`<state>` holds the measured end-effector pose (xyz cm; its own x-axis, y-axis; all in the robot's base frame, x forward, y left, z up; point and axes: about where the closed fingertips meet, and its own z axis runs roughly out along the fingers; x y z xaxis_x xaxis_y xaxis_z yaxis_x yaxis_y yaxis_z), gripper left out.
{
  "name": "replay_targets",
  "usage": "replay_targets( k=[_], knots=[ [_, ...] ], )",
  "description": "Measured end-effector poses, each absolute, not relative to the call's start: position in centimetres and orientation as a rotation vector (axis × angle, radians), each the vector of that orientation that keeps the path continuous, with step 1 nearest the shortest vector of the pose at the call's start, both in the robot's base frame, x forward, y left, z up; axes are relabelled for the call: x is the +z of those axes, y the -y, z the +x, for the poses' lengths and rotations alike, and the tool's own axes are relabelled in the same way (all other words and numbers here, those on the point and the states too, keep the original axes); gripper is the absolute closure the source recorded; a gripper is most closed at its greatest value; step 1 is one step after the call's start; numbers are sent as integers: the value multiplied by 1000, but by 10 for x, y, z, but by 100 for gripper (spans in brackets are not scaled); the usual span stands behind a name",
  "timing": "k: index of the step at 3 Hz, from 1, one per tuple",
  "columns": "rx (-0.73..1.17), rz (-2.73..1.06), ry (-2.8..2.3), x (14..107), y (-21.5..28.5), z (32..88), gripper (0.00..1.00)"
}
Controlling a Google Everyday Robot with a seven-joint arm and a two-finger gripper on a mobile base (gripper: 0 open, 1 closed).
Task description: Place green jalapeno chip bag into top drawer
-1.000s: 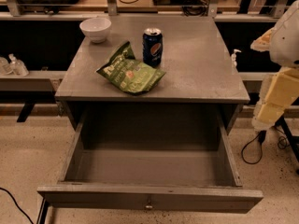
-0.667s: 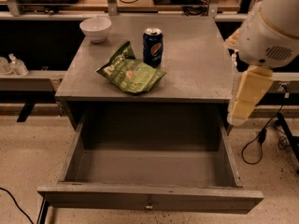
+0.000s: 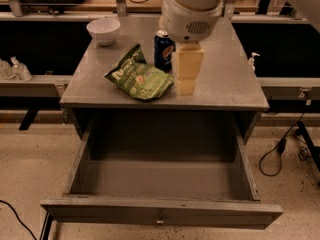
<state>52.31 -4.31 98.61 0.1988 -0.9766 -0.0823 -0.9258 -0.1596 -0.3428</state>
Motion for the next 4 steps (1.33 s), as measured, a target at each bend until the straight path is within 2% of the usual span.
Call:
replay_targets(
  k=[1,4],
  knots=[
    [-189,-2264,-1601,990,-30,570,0],
    [-282,-2381,-1655,961,-17,602,0]
  ],
)
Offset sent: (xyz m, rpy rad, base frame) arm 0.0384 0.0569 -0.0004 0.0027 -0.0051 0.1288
